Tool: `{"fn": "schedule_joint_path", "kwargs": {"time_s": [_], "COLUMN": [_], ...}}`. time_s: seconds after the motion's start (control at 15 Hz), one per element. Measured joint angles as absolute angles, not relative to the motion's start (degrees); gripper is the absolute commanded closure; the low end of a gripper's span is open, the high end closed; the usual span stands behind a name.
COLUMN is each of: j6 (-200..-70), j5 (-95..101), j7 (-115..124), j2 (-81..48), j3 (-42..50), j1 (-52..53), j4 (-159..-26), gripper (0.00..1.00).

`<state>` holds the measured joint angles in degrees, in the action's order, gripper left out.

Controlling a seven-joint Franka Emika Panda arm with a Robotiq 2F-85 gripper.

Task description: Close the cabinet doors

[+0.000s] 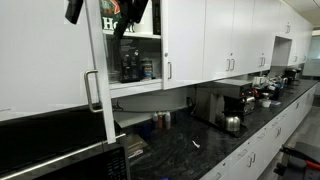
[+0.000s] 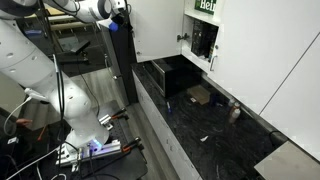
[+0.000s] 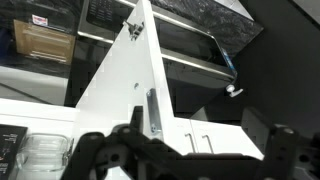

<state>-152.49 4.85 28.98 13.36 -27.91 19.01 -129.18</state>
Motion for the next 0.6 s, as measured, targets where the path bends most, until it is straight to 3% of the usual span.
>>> {"fn": "schedule_joint_path", "kwargs": {"time_s": [0.6], "j6": [-160.1], "j5": [24.19], "j7": [46.18], "j2": [13.3], "j3": [-31.85], "j1": [13.9], "j4": [-131.47], "gripper": [0.0]}}
